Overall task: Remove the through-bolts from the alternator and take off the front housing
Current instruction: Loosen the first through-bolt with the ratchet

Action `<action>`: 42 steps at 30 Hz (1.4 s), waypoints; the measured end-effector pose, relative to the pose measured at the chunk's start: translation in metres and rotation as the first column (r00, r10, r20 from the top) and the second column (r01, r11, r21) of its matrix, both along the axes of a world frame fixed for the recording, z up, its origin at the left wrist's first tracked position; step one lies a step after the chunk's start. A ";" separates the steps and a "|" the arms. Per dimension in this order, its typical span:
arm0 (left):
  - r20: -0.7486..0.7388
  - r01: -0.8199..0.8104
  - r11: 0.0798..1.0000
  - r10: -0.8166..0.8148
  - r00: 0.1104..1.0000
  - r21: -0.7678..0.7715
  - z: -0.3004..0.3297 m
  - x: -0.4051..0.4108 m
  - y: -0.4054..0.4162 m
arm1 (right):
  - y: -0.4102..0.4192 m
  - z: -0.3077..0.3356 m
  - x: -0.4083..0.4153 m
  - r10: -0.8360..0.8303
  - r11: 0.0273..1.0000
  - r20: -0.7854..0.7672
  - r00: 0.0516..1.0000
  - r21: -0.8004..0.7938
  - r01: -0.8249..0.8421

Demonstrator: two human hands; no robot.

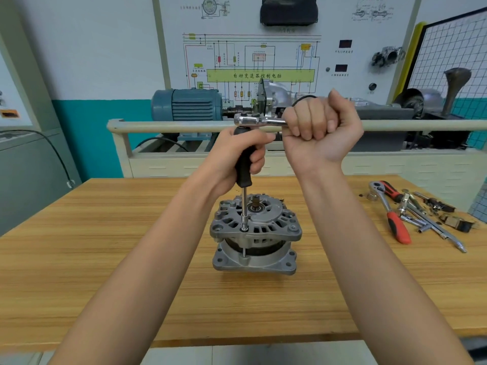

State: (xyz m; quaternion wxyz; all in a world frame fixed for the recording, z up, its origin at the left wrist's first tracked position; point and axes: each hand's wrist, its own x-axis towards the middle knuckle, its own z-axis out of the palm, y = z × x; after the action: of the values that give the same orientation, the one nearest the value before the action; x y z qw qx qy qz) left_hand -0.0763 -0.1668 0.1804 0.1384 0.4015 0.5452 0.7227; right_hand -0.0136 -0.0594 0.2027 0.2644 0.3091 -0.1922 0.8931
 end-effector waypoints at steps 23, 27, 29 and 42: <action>0.014 -0.072 0.996 0.073 0.997 -0.061 -0.002 -0.005 -0.002 | -0.009 0.001 -0.004 -0.127 0.988 -0.034 0.991 0.086 0.130; 0.058 0.093 0.993 -0.089 0.994 -0.068 -0.001 -0.006 -0.006 | -0.001 0.002 -0.009 0.013 0.999 0.022 1.000 -0.036 -0.012; 0.079 0.071 0.994 -0.065 0.995 -0.085 0.000 -0.005 -0.003 | -0.002 0.002 -0.009 0.009 0.999 0.015 1.000 -0.041 -0.008; 0.124 -0.552 0.834 0.549 0.827 -0.007 -0.003 0.008 0.018 | -0.053 -0.011 0.001 -0.598 0.694 -0.315 0.737 0.255 0.673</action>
State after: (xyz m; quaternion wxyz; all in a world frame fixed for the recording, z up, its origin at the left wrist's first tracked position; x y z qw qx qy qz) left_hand -0.0682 -0.1486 0.1779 -0.0487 0.1850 0.6179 0.7626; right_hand -0.0122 -0.1119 0.1914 0.5168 0.3563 -0.4156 0.6582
